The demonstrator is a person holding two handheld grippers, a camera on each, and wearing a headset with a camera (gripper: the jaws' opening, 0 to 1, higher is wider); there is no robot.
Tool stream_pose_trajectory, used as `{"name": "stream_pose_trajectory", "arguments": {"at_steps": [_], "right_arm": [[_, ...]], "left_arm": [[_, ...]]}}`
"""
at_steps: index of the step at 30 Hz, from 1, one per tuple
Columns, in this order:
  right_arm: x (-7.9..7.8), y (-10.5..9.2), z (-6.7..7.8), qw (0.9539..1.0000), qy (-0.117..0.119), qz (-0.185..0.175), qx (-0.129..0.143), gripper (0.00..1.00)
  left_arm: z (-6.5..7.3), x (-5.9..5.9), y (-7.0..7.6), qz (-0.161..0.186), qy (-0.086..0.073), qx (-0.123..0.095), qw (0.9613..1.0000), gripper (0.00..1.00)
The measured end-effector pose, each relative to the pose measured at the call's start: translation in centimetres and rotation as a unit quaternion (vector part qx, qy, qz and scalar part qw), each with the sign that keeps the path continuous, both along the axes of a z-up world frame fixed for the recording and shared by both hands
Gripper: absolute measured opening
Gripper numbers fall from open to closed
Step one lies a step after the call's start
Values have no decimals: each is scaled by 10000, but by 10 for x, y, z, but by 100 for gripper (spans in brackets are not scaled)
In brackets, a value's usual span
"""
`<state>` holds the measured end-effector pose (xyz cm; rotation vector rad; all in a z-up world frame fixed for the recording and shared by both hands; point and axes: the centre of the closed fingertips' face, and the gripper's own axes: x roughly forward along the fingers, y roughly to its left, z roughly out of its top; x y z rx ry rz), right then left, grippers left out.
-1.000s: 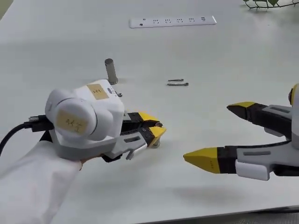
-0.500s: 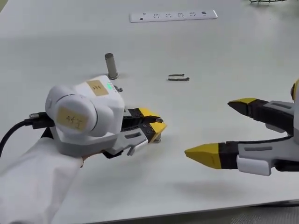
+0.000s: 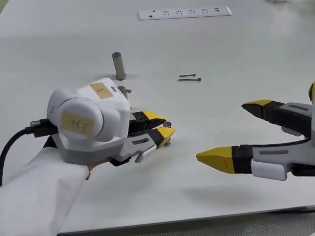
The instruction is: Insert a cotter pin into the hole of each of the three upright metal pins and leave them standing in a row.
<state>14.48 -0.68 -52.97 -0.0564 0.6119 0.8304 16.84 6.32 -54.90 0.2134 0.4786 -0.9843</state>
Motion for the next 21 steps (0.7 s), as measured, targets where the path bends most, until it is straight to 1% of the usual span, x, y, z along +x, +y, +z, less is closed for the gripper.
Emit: {"name": "stream_pose_trajectory", "arguments": {"at_steps": [1, 3, 5, 6, 7, 8, 9, 10, 11, 13, 14, 15, 16, 18, 19, 20, 21], "right_arm": [[0, 0, 0, 10000, 0, -4, 3, 90], [0, -1, 0, 10000, 13, -17, 22, 90], [0, -1, 0, 10000, 16, -10, 7, 90], [0, -2, 0, 10000, 15, -11, 3, 90], [1, -2, 0, 10000, 17, -13, 4, 90], [1, -2, 0, 10000, 17, -13, 6, 90], [1, -2, 0, 10000, 19, -20, 9, 90], [1, -3, -1, 10000, 22, -23, 3, 90], [1, -3, -1, 10000, 24, -20, -12, 90], [1, -4, -2, 10000, 30, -13, -44, 90], [1, -5, -3, 10000, 39, -6, -57, 90], [1, -5, -3, 10000, 40, -2, -66, 90], [1, -5, -3, 10000, 46, -1, -78, 89], [1, -6, -3, 9999, 45, 5, -97, 89], [1, -6, -3, 9999, 48, 2, -102, 89], [2, -6, -3, 9999, 52, 1, -103, 89], [2, -7, -3, 9999, 51, 2, -105, 89]], "left_arm": [[1, 0, 0, 17, 34, -30, 10000, 23], [4, -2, 3, -38, 65, -74, 9999, 27], [5, -7, 6, -181, 179, -75, 9996, 33], [5, -9, 7, -218, 242, -84, 9994, 38], [7, -12, 9, -240, 356, -214, 9988, 42], [9, -14, 9, -263, 393, -307, 9984, 46], [10, -15, 11, -284, 376, -320, 9984, 49], [11, -16, 15, -370, 232, -200, 9988, 50], [12, -16, 16, -377, 179, -151, 9990, 51], [17, -19, 20, -352, 229, -243, 9988, 56], [20, -20, 21, -352, 247, -296, 9986, 61], [22, -20, 22, -330, 266, -325, 9986, 69], [23, -21, 22, -321, 275, -336, 9985, 75], [24, -24, 25, -292, 373, -395, 9981, 84], [25, -26, 26, -292, 394, -391, 9980, 86], [24, -28, 27, -271, 465, -389, 9978, 87], [24, -29, 28, -270, 468, -393, 9978, 91]]}}
